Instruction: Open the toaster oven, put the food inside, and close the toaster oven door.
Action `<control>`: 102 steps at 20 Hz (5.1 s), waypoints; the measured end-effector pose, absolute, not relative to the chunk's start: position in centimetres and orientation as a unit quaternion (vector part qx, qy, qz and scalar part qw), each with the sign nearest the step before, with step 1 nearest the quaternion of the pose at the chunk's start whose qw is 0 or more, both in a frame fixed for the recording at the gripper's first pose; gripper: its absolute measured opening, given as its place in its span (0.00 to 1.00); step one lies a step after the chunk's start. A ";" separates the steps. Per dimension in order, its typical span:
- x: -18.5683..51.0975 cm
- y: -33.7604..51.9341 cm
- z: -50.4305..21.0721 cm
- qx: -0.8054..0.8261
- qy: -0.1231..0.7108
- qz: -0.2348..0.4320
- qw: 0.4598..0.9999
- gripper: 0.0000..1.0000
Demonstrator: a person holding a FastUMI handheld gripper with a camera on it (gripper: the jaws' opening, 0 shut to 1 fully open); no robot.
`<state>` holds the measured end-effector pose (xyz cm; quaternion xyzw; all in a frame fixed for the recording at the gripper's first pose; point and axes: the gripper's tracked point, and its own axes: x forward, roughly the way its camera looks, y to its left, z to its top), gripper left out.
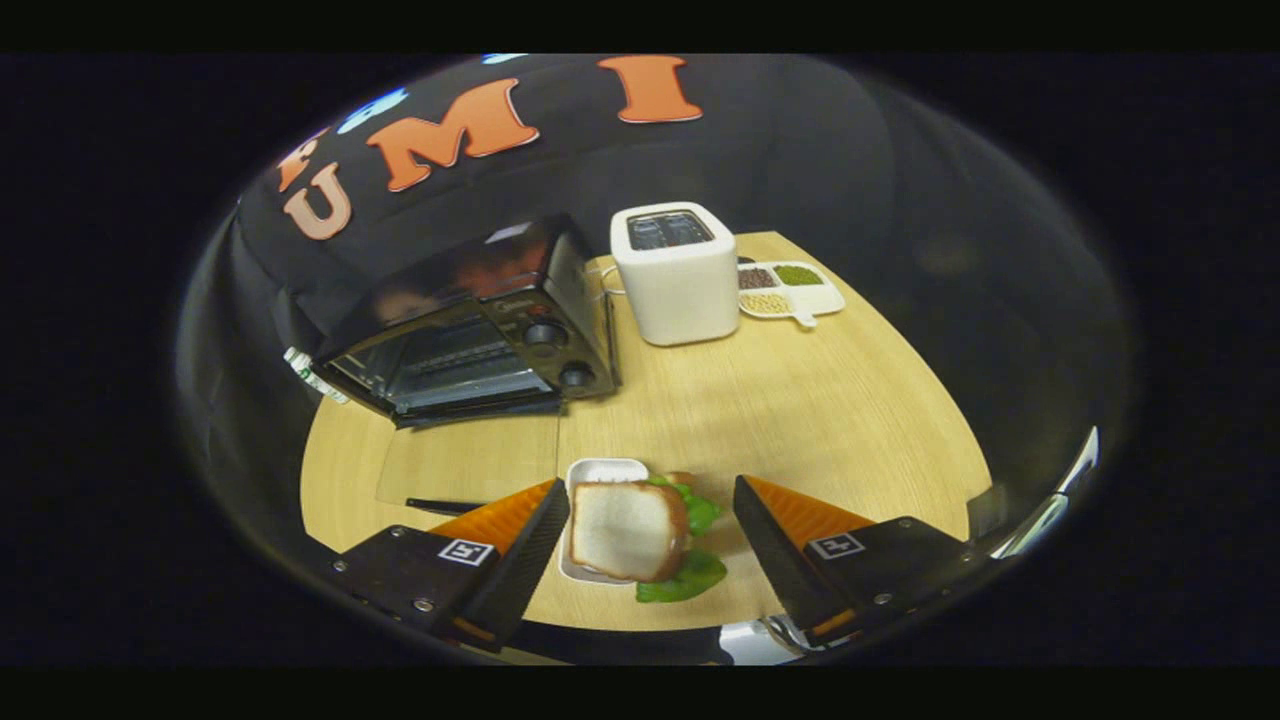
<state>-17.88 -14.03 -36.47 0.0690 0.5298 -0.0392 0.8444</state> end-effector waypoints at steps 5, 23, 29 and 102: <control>-20.4 -13.8 -40.7 0.123 0.583 -0.029 0.802 0.98; -14.4 -8.3 -33.4 0.184 0.520 0.009 0.834 0.35; -11.1 -1.3 -33.0 0.226 0.492 0.065 0.838 0.35; -21.8 7.2 -47.7 0.001 0.595 0.069 0.801 0.99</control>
